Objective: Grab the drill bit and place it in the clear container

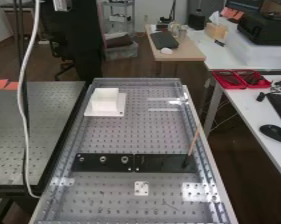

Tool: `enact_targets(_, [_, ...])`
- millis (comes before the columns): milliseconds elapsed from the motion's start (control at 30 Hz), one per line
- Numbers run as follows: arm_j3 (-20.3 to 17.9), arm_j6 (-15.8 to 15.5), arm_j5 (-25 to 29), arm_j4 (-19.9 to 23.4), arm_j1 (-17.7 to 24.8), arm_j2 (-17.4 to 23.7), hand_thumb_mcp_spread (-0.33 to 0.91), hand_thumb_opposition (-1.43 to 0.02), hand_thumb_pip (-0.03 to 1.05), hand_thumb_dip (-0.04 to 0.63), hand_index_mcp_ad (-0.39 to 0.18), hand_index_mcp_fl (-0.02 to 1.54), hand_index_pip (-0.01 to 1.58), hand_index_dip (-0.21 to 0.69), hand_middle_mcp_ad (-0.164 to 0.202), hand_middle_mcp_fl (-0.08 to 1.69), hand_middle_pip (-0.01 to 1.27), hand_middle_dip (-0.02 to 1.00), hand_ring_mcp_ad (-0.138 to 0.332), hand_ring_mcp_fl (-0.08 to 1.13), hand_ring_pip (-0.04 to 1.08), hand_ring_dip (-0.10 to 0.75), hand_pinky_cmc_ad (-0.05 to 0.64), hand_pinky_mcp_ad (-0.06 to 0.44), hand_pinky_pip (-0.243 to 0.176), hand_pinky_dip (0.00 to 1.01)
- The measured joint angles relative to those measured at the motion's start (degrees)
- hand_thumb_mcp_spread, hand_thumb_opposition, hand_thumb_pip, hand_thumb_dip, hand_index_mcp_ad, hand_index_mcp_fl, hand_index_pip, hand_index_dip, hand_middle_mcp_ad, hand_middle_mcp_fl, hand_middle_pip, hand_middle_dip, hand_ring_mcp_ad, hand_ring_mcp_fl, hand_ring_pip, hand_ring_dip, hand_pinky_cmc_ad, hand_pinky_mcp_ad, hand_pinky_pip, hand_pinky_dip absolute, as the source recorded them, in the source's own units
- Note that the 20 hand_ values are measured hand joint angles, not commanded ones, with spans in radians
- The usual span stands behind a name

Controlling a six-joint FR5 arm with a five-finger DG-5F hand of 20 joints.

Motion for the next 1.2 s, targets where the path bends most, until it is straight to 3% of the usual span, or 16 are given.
enact_targets(100, [-0.1, 0.0, -0.1, 0.0, -0.1, 0.0, 0.0, 0.0, 0.02, 0.009, 0.04, 0.03, 0.02, 0.019, 0.049, 0.02, 0.01, 0.03, 0.003, 0.02, 0.01, -0.01, -0.037, 0.051, -0.012, 0.02])
enact_targets(167, [-0.1, 0.0, -0.6, 0.0, -0.1, 0.0, 0.0, -0.04, 0.1, 0.003, 0.03, 0.03, 0.02, 0.012, 0.049, 0.02, 0.04, 0.02, 0.0, 0.02, 0.01, -0.01, -0.045, 0.047, -0.012, 0.02])
enact_targets(267, [-0.1, -0.1, -0.6, 0.1, -0.2, 0.0, 0.07, -0.28, 0.17, 0.007, 0.04, 0.03, 0.04, -0.012, 0.058, 0.02, 0.09, 0.02, 0.012, 0.02, 0.04, -0.023, -0.023, 0.051, -0.012, 0.05])
enact_targets(400, [-0.1, -0.2, -0.5, 0.1, -0.3, 0.0, 0.09, -0.55, 0.19, 0.002, 0.056, 0.03, 0.06, -0.042, 0.068, 0.03, 0.12, 0.01, 0.082, 0.03, 0.07, -0.051, 0.075, 0.113, -0.04, 0.09])
enact_targets(433, [0.0, -0.2, -0.6, 0.0, -0.3, 0.0, 0.09, -0.62, 0.2, 0.003, 0.068, 0.03, 0.07, -0.04, 0.089, 0.02, 0.13, 0.0, 0.113, 0.05, 0.07, -0.051, 0.101, 0.129, -0.044, 0.11])
enact_targets(567, [0.0, -0.2, -2.0, 0.0, -0.4, 0.0, 0.09, -0.82, 0.21, 0.003, 0.091, 0.04, 0.09, -0.061, 0.099, 0.03, 0.15, -0.01, 0.14, 0.08, 0.1, -0.054, 0.15, 0.182, -0.058, 0.13])
enact_targets(733, [0.0, -0.3, -2.2, -0.2, -0.6, 0.1, 0.09, -0.93, 0.23, 0.007, 0.138, 0.06, 0.1, -0.061, 0.154, 0.04, 0.17, -0.01, 0.187, 0.11, 0.1, -0.065, 0.162, 0.215, -0.075, 0.14])
enact_targets(1200, [-0.5, -0.2, -1.8, 0.1, -0.7, 0.7, 0.09, -1.0, 0.24, 0.007, 0.169, 0.07, 0.11, -0.058, 0.185, 0.05, 0.17, -0.01, 0.237, 0.13, 0.1, -0.063, 0.195, 0.23, -0.091, 0.15])
